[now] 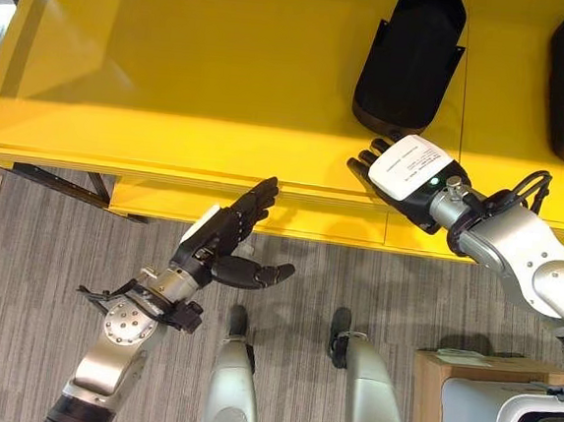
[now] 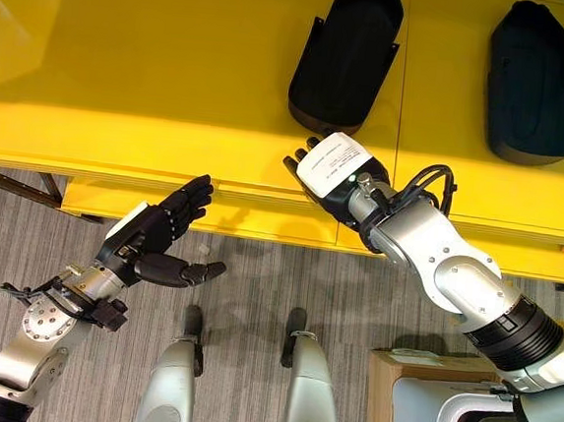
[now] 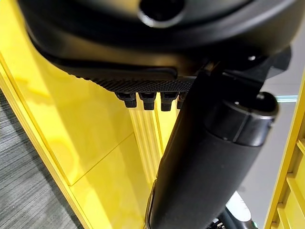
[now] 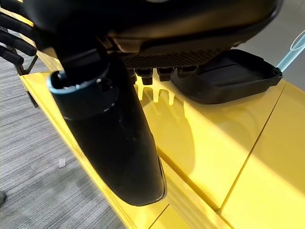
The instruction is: Move parts from the plastic box to the shelf.
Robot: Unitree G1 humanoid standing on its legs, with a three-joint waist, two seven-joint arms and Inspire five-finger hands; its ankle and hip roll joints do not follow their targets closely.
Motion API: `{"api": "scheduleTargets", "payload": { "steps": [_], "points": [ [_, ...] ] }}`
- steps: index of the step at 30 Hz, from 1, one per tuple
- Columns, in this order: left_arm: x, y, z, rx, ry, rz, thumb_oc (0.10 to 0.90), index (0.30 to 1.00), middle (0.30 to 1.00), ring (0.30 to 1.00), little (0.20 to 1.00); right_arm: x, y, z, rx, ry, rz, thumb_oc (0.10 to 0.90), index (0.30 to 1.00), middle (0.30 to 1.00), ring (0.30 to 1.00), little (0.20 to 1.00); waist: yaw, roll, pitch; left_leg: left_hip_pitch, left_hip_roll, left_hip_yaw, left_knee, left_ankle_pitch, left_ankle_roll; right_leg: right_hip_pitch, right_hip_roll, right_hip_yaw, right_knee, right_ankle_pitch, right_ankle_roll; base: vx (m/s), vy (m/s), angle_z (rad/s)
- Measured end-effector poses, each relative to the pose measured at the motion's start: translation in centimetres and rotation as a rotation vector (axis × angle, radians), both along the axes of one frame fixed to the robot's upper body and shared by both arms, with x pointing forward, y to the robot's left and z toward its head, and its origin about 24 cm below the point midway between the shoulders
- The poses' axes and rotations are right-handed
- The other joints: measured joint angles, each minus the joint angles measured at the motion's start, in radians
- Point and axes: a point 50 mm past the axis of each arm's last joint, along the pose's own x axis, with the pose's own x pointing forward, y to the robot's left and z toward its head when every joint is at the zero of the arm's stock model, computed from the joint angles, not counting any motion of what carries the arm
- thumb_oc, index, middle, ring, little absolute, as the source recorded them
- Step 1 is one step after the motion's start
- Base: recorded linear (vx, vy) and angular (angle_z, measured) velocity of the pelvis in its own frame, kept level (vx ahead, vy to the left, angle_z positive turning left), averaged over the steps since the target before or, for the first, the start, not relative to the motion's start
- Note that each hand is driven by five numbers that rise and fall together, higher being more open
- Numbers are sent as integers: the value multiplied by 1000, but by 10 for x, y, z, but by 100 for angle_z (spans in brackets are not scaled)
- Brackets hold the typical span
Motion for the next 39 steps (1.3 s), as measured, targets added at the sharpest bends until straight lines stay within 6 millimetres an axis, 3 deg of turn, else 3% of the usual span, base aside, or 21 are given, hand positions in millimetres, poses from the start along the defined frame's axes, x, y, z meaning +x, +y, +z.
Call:
{"api": "scheduleTargets", "payload": {
  "steps": [10, 15, 19, 23, 29, 34, 39],
  "points": [
    [-2, 4, -1, 0, 5, 18, 900, 1000, 1000, 1000, 1000, -2, -7, -6, -14, 59, -54, 900, 1000, 1000, 1000, 1000, 0, -10, 0, 4, 1, -1, 1, -1, 0, 14, 1, -3, -19, 8, 4, 0, 0, 0],
    [-5, 6, -5, 0, 19, 24, 900, 1000, 1000, 1000, 1000, -8, -11, -9, 96, 88, 76, 900, 1000, 1000, 1000, 1000, -2, -11, 0, 0, 0, 2, -2, -1, 0, 14, 1, 0, -33, 19, 7, -17, 11, -1],
    [-4, 6, -4, -1, 15, 28, 900, 1000, 1000, 1000, 1000, -43, 20, 0, 364, 121, 422, 900, 1000, 1000, 1000, 1000, -20, -11, 0, 3, 0, 7, -4, -3, 3, 16, 4, 4, -35, 24, 8, -11, 36, -4],
    [-2, 4, 1, -3, -5, 20, 900, 1000, 1000, 1000, 1000, -59, 45, 10, 560, 111, 604, 900, 1000, 1000, 1000, 1000, -28, -11, 0, 11, 0, 8, 1, -5, 6, 23, 4, 6, -33, 23, 8, -12, 20, 0],
    [1, 3, 4, -12, -20, 26, 900, 1000, 1000, 1000, 1000, -37, 46, 6, 781, 77, 572, 900, 1000, 1000, 1000, 1000, -22, -9, 0, 15, -4, 11, -4, -4, 6, 30, 0, 11, -50, 22, 12, -30, 43, -1],
    [2, 1, 6, -14, -27, 21, 900, 1000, 1000, 1000, 1000, -38, 51, 16, 861, 35, 606, 900, 1000, 1000, 1000, 1000, -21, -1, 0, 21, -6, 13, -16, -3, 6, 28, -1, 10, -44, 25, 12, -7, 39, 1],
    [5, -4, 9, -15, -39, 0, 900, 1000, 1000, 1000, 1000, -35, 49, 18, 912, 6, 564, 900, 1000, 1000, 1000, 1000, -6, 24, 0, 49, -10, 15, -54, 18, -1, 40, -5, 5, -41, 23, 10, 14, 58, 3]
  ]
}}
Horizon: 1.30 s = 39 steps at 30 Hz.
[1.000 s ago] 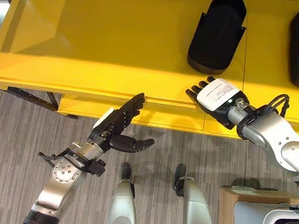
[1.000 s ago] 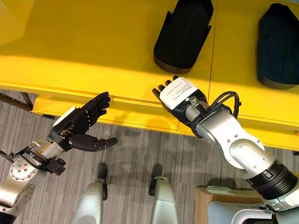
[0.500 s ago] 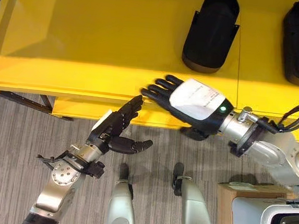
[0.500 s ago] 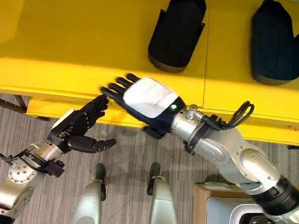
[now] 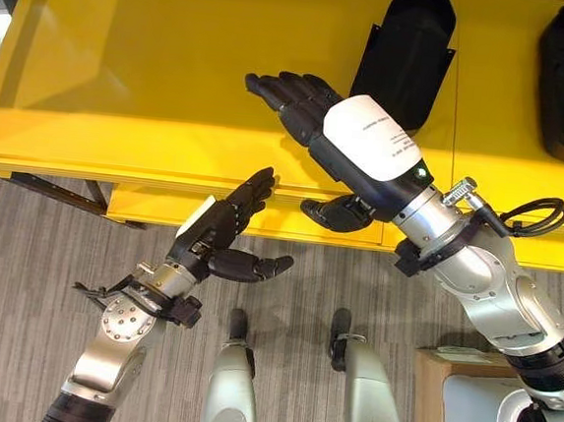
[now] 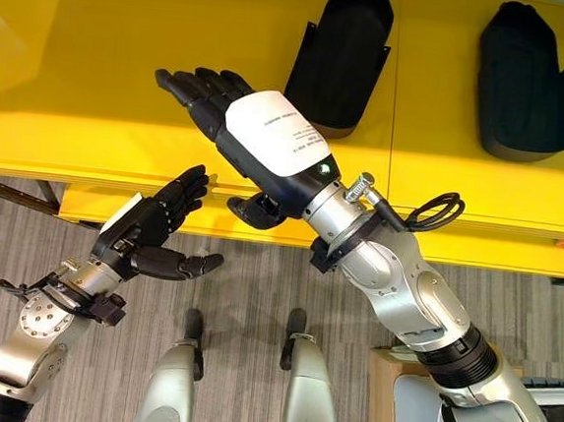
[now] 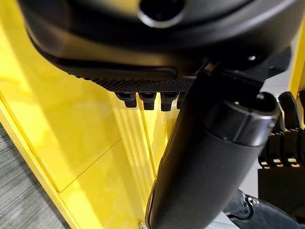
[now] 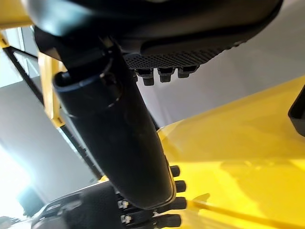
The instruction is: Move parts from the plastic box to the shelf.
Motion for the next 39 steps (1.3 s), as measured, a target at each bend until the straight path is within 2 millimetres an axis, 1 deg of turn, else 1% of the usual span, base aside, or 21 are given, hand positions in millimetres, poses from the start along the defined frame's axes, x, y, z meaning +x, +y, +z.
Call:
{"api": "scheduleTargets", "payload": {
  "steps": [1, 4, 5, 6, 7, 8, 9, 10, 12, 15, 20, 27, 31, 35, 39],
  "points": [
    [1, -1, 1, -1, -4, -3, 900, 1000, 1000, 1000, 1000, 3, -3, 1, 47, -8, -36, 900, 1000, 1000, 1000, 1000, 0, 6, -1, 16, -9, 3, -20, 7, 10, 7, -6, 0, -1, -2, 2, 4, 84, 0],
    [3, -3, 3, -3, -11, -3, 900, 1000, 1000, 1000, 1000, 5, -8, 6, 145, -59, -79, 900, 1000, 1000, 1000, 1000, -13, 7, -1, 25, -14, 9, -24, 9, 10, 13, -12, 6, -2, -2, 4, 5, 69, 0],
    [3, -5, 3, -5, -12, 0, 900, 1000, 1000, 1000, 1000, 7, -10, 8, 204, -64, -94, 900, 1000, 1000, 1000, 1000, -20, 7, -1, 29, -17, 10, -24, 9, 9, 16, -15, 8, -3, -2, 5, 10, 56, 0],
    [3, -5, 3, -6, -10, -1, 900, 1000, 1000, 1000, 1000, 11, -16, 10, 287, -73, -127, 900, 1000, 1000, 1000, 1000, -25, 7, -2, 39, -21, 13, -24, 8, 10, 23, -17, 10, -6, -4, 9, 23, 58, -1],
    [3, -6, 4, -7, -14, -3, 900, 1000, 1000, 1000, 1000, 15, -26, 16, 356, -93, -181, 900, 1000, 1000, 1000, 1000, -31, 10, -3, 40, -24, 13, -24, 7, 11, 23, -21, 15, -6, -7, 12, 34, 74, -2],
    [3, -6, 3, -8, -14, -2, 900, 1000, 1000, 1000, 1000, 18, -32, 18, 389, -104, -210, 900, 1000, 1000, 1000, 1000, -33, 12, -4, 41, -25, 14, -24, 7, 11, 24, -21, 18, -8, -6, 13, 32, 62, -2],
    [3, -6, 3, -10, -13, -2, 900, 1000, 1000, 1000, 1000, 22, -41, 19, 420, -112, -257, 900, 1000, 1000, 1000, 1000, -34, 17, -7, 43, -26, 16, -25, 7, 11, 26, -21, 20, -10, -6, 14, 27, 71, -6],
    [3, -7, 3, -13, -12, -1, 900, 1000, 1000, 1000, 1000, 30, -55, 18, 485, -94, -344, 900, 1000, 1000, 1000, 1000, -36, 29, -14, 45, -28, 17, -25, 7, 12, 26, -22, 24, -10, -4, 16, 19, 59, -5],
    [3, -7, 2, -19, -9, 9, 900, 1000, 1000, 1000, 1000, 36, -62, 14, 519, -81, -400, 900, 1000, 1000, 1000, 1000, -43, 41, -22, 45, -28, 17, -26, 6, 12, 26, -23, 24, -11, -4, 16, 20, 69, -2],
    [3, -10, 0, -22, -1, 3, 900, 1000, 1000, 1000, 1000, 39, -66, 5, 556, -51, -440, 900, 1000, 1000, 1000, 1000, -53, 64, -35, 47, -29, 19, -27, 4, 16, 26, -22, 26, -10, -5, 17, 14, 62, -2],
    [2, -13, -3, -23, 8, -8, 900, 1000, 1000, 1000, 1000, 40, -68, 2, 564, -26, -442, 900, 1000, 1000, 1000, 1000, -56, 70, -39, 57, -30, 34, -32, 2, 19, 21, -22, 31, 1, -12, 16, 7, 26, -4],
    [2, -20, -4, -59, 10, -18, 900, 1000, 1000, 1000, 1000, 43, -63, -3, 493, 60, -421, 900, 1000, 1000, 1000, 1000, -52, 73, -41, 55, -31, 33, -32, 3, 19, 7, -23, 31, 28, -26, 10, 0, 0, 0],
    [2, -20, -4, -57, 9, -24, 900, 1000, 1000, 1000, 1000, 43, -59, -6, 444, 81, -413, 900, 1000, 1000, 1000, 1000, -52, 76, -42, 55, -30, 31, -34, 3, 19, 3, -22, 29, 37, -33, 7, 0, 0, 0],
    [3, -21, -4, -57, 7, -26, 900, 1000, 1000, 1000, 1000, 44, -53, -10, 393, 88, -408, 900, 1000, 1000, 1000, 1000, -50, 84, -48, 54, -30, 30, -40, 7, 13, -2, -22, 28, 41, -36, 8, 0, 0, 0],
    [3, -21, -3, -57, 4, -28, 900, 1000, 1000, 1000, 1000, 45, -50, -12, 322, 95, -423, 900, 1000, 1000, 1000, 1000, -50, 85, -48, 53, -30, 30, -40, 7, 12, -5, -23, 27, 46, -39, 7, 0, 0, 0]
  ]
}}
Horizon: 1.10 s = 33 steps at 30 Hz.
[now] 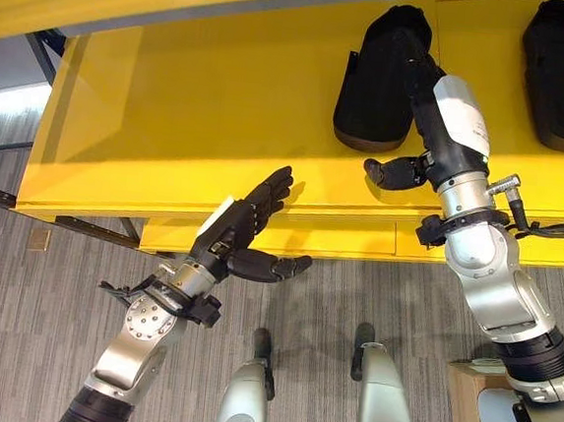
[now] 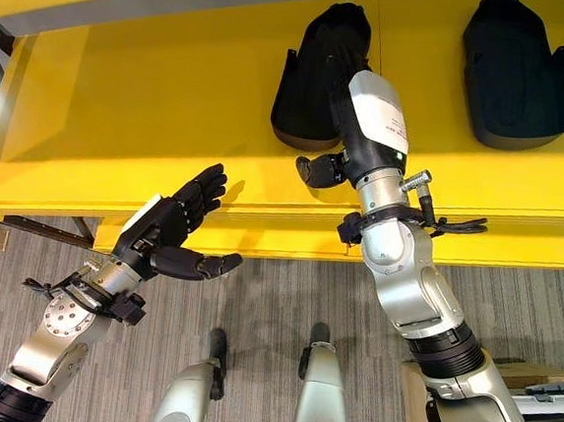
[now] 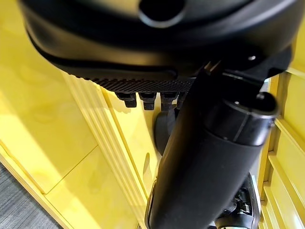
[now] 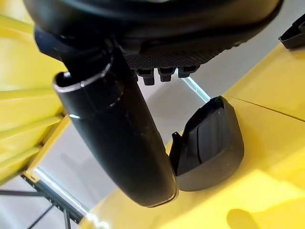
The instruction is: Move parts from the plastic box to the shelf.
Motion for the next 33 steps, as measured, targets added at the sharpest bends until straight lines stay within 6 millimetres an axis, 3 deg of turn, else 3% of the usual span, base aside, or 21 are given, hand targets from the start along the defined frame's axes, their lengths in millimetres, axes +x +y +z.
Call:
{"api": "scheduleTargets", "payload": {
  "steps": [18, 27, 33],
  "points": [
    [3, -7, 2, -20, 6, -26, 900, 1000, 1000, 1000, 1000, 28, 5, -30, -190, 215, -97, 900, 1000, 1000, 1000, 1000, 34, 0, 0, -22, -15, -23, 5, 1, 0, -5, -20, -16, 4, -4, 0, 16, 20, 4],
    [6, -6, -1, -10, 24, -18, 900, 1000, 1000, 1000, 1000, 35, 0, -25, -262, 217, -173, 900, 1000, 1000, 1000, 1000, 52, -2, -1, -44, -16, -46, 33, -2, 0, 10, -25, -30, -21, 11, 3, 7, 9, 6],
    [6, -6, -1, -7, 27, -20, 900, 1000, 1000, 1000, 1000, 42, 1, -30, -332, 238, -203, 900, 1000, 1000, 1000, 1000, 60, -33, -17, -56, -31, -46, 42, -2, 0, 10, -38, -30, -40, 21, 18, 2, -14, 1]
  ]
}}
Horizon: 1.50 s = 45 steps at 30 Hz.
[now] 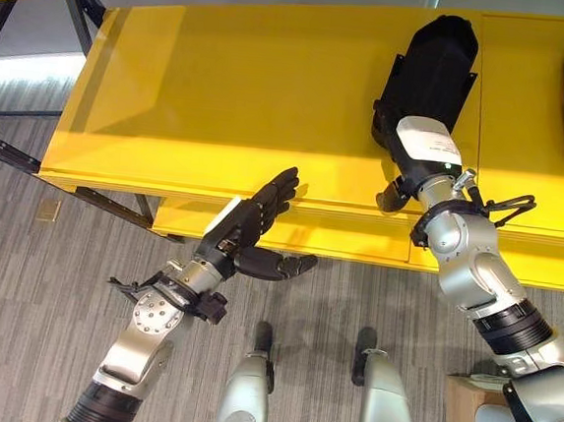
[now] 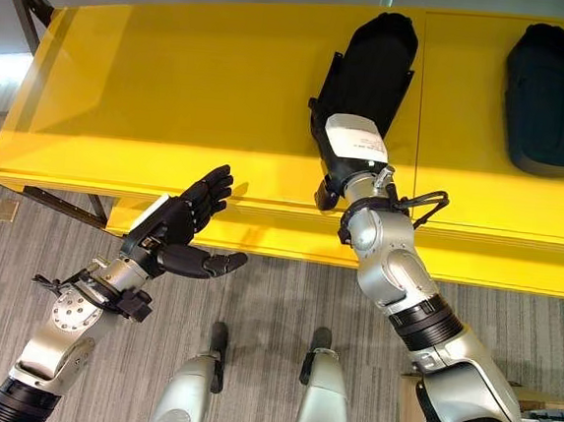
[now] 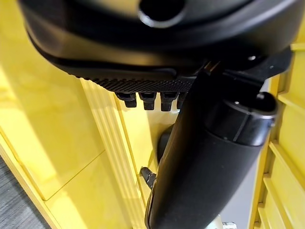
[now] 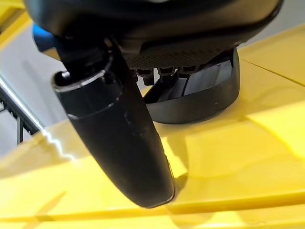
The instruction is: Move parts from the plastic box to the shelf.
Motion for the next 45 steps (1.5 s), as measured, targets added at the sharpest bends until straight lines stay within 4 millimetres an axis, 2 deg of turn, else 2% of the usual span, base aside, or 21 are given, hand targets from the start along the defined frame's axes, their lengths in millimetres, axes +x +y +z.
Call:
{"api": "scheduleTargets", "payload": {
  "steps": [8, 21, 29, 34, 40, 45],
  "points": [
    [0, 0, -1, 5, 3, -7, 900, 1000, 1000, 1000, 1000, 6, -5, 2, -14, 3, -37, 900, 1000, 1000, 1000, 1000, 18, -5, -2, -15, -1, -1, 17, -1, 1, 4, -1, -1, -22, 20, 7, -1, -14, 1],
    [0, -2, -2, 18, 21, -39, 900, 1000, 1000, 1000, 1000, 13, -4, 3, 20, 12, -65, 900, 1000, 1000, 1000, 1000, 18, -7, -4, -28, -1, -6, 35, -3, 3, 5, 0, -2, -29, 31, 7, -1, -2, 0],
    [1, -3, -3, 22, 26, -44, 900, 1000, 1000, 1000, 1000, 17, -3, -4, 51, 53, -73, 900, 1000, 1000, 1000, 1000, 18, -24, -13, -31, -2, -5, 36, -3, 2, 5, 0, 3, -37, 34, 9, 0, 0, 0],
    [1, -3, -3, 22, 25, -44, 900, 1000, 1000, 1000, 1000, 17, 1, -2, -12, 47, -63, 900, 1000, 1000, 1000, 1000, 18, -24, -13, -33, -2, -4, 36, -3, 2, 6, 2, 4, -47, 43, 12, 0, 0, 0],
    [1, -3, -3, 23, 25, -44, 900, 1000, 1000, 1000, 1000, 8, 18, -6, -203, 56, -3, 900, 1000, 1000, 1000, 1000, 15, -24, -13, -34, -2, -2, 35, -3, 3, 6, 3, 5, -52, 45, 11, 0, 0, 0],
    [1, -3, -3, 23, 26, -46, 900, 1000, 1000, 1000, 1000, 8, 20, -8, -225, 66, -2, 900, 1000, 1000, 1000, 1000, 15, -24, -13, -36, -1, -2, 36, -3, 3, 6, 4, 5, -56, 47, 12, 0, 0, 0]
  ]
}}
